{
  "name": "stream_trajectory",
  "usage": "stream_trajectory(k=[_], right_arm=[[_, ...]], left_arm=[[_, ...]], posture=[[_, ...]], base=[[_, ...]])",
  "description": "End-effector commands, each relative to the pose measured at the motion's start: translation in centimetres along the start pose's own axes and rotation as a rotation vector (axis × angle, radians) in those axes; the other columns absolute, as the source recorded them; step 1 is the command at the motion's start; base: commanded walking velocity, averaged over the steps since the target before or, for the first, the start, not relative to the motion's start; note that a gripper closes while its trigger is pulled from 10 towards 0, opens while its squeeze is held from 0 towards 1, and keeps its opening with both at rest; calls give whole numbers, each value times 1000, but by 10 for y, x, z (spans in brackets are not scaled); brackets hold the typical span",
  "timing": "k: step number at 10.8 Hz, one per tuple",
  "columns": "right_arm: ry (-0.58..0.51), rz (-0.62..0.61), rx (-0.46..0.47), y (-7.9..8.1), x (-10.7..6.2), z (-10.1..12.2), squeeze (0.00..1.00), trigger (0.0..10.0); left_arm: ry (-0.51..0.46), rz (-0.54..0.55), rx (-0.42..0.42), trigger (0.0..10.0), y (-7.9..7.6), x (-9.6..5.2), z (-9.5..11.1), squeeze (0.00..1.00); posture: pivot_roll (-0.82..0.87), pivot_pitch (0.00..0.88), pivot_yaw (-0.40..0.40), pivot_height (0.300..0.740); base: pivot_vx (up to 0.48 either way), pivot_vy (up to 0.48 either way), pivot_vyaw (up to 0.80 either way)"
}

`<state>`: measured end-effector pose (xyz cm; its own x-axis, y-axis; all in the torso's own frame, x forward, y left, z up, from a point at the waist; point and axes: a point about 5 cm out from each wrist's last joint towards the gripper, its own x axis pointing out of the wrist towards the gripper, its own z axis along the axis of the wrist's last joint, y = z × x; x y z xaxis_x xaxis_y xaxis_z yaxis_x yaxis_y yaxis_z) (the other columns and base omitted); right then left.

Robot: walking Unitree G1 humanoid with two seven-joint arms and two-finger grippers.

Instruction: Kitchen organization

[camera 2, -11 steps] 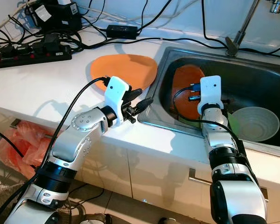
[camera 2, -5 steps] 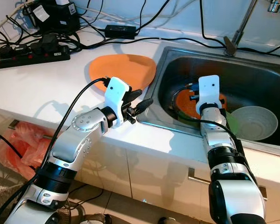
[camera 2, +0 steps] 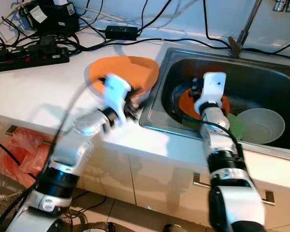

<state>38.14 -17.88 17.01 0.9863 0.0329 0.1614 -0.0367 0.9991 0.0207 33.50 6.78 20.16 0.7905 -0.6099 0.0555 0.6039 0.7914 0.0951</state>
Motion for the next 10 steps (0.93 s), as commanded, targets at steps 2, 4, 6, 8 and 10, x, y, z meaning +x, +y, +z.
stream_trajectory(k=[2,4,6,8,10], right_arm=[[-75,52,174,9,4,16,0,10000],[-62,84,264,15,3,13,0,10000],[-42,96,265,18,2,9,0,10000],[-17,118,269,23,2,5,0,10000],[-9,129,269,26,2,4,0,10000]], left_arm=[[-112,132,-1,10000,21,-4,25,0],[-109,281,-17,10000,48,-19,25,0],[-85,356,-3,10000,67,-36,22,0],[-66,399,-5,10000,77,-54,20,796],[-32,383,-62,10000,76,-63,14,1000]], posture=[[104,74,-8,740],[108,63,-4,740],[114,65,-5,740],[132,75,-15,740],[135,85,-18,740]], base=[[0,0,0],[0,0,0],[0,0,0],[0,0,0],[0,0,0]])
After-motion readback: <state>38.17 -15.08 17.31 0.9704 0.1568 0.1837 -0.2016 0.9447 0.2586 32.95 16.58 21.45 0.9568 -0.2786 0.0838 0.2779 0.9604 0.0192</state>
